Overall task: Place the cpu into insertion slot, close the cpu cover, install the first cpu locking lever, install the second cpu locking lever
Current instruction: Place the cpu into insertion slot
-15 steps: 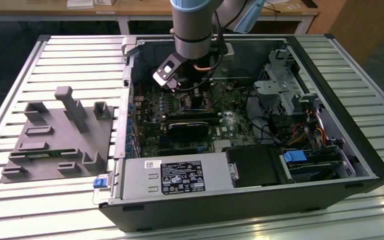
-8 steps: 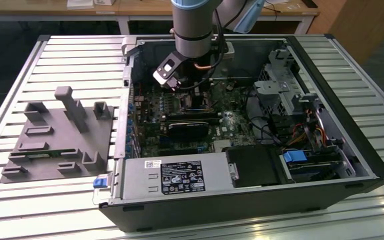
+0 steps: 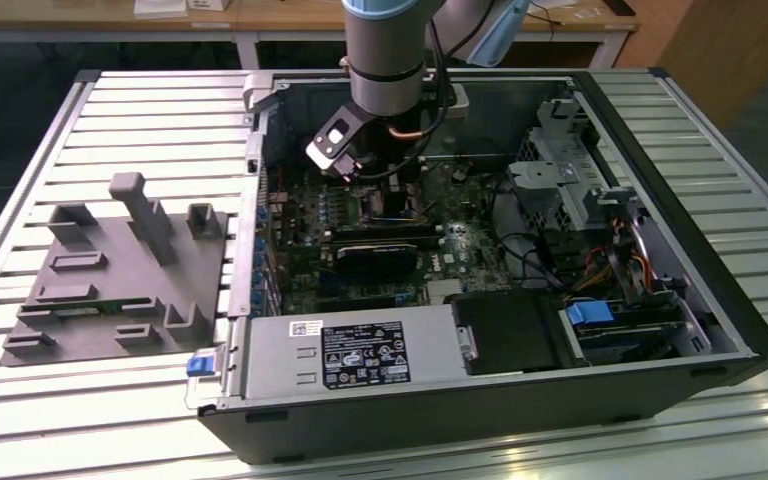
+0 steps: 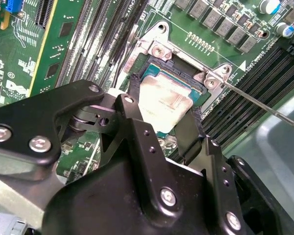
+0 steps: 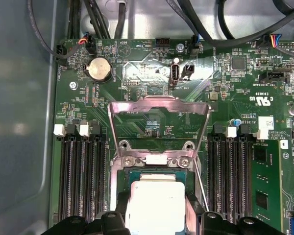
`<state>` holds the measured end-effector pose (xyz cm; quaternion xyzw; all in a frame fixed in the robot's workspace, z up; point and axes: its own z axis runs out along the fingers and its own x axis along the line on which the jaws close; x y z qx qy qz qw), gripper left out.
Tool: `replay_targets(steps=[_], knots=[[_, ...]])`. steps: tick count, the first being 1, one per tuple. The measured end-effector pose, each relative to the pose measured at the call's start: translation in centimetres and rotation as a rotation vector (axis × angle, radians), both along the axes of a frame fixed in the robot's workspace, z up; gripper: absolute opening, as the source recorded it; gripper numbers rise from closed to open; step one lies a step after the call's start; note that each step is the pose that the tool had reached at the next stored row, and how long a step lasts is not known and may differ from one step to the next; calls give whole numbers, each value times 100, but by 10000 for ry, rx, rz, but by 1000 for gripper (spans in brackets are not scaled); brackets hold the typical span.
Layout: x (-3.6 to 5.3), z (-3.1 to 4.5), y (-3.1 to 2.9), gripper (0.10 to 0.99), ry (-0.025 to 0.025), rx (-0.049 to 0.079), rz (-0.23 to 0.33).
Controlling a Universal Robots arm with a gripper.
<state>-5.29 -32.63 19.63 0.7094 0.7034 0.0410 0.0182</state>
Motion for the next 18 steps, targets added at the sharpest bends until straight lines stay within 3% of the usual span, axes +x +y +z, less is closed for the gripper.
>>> replay_targets(steps=[18], knots=[[-10,-13,12,529,1,-1,15]])
